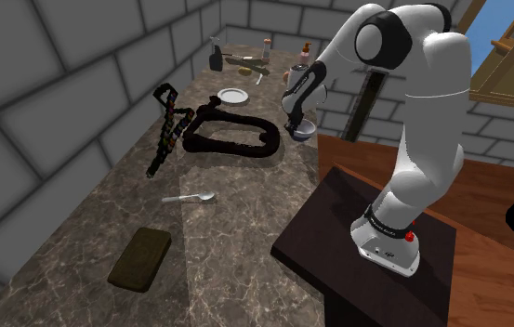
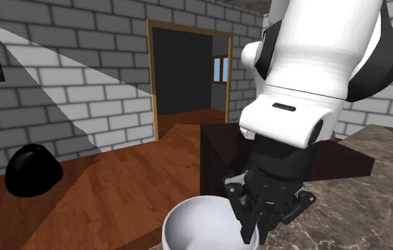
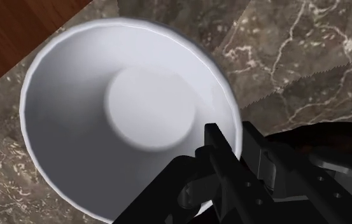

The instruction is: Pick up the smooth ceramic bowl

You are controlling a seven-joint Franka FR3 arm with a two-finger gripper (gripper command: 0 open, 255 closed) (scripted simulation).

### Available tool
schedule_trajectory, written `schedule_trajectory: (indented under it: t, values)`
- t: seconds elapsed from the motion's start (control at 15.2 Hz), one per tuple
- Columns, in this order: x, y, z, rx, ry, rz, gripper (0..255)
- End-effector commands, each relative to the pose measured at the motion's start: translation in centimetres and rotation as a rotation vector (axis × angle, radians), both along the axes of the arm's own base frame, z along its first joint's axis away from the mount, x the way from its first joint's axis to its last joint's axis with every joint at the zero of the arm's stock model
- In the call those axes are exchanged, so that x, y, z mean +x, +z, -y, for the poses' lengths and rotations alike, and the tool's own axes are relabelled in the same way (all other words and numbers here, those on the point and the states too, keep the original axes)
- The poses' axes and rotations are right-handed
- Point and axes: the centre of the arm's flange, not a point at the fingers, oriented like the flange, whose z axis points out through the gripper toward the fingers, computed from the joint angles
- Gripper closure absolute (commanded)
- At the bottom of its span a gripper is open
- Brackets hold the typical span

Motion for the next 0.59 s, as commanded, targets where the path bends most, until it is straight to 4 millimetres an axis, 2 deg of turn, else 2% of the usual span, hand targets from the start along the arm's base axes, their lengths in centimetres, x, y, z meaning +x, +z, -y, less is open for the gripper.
schedule_trajectory:
  t: [0.0, 0.4, 0.53]
  values:
    - [0.0, 1.2, 0.0, 0.000, 0.000, 0.000, 255]
    - [0.0, 4.3, 0.0, 0.000, 0.000, 0.000, 255]
    - [0.0, 4.4, 0.0, 0.000, 0.000, 0.000, 255]
